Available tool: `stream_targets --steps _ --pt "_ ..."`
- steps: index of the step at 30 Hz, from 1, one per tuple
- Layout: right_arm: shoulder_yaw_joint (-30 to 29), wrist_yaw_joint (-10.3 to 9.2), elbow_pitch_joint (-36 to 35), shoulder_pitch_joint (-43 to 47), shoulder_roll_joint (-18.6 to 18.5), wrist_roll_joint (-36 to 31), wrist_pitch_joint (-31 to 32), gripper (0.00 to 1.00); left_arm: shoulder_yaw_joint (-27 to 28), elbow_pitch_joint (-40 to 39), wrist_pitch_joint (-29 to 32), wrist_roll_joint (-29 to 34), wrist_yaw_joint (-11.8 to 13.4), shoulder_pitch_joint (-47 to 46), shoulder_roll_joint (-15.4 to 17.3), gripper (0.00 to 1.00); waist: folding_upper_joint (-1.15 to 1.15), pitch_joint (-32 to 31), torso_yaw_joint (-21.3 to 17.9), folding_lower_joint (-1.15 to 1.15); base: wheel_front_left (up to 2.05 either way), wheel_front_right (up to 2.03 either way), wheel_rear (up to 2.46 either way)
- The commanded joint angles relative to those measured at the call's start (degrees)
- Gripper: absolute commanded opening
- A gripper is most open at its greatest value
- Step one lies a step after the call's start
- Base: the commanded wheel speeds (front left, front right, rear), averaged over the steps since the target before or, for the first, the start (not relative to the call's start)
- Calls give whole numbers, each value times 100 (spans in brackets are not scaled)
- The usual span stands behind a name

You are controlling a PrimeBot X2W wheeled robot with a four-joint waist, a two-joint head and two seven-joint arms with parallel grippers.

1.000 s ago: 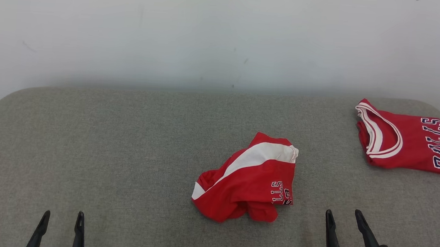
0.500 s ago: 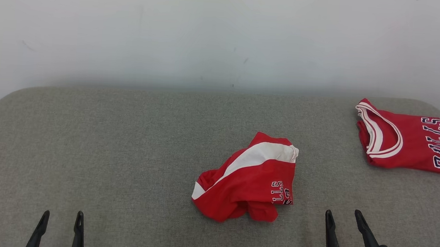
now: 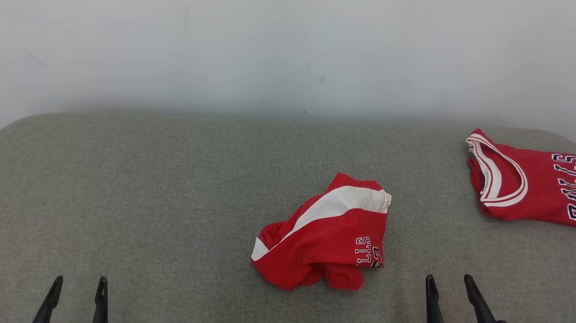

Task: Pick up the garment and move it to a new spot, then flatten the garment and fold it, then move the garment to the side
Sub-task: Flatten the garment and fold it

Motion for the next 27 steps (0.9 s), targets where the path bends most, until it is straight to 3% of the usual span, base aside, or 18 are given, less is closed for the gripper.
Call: stream_targets --steps 1,10,21,27 --pt "-5 -16 -5 3 12 -5 -27 100 21 19 -17 37 -3 -2 -21 100 0 0 0 0 0 0 0" --pt "94 -16 2 -4 0 -45 -27 100 48 -7 -17 42 -31 -5 -35 100 0 26 3 0 0 0 0" --pt "735 -16 220 -977 -603 41 107 100 -78 11 -17 87 -57 -185 -93 100 0 150 207 0 0 0 0" --pt "862 -16 948 -2037 -935 252 296 100 -307 51 -17 94 -105 -364 -185 100 0 381 548 0 0 0 0"
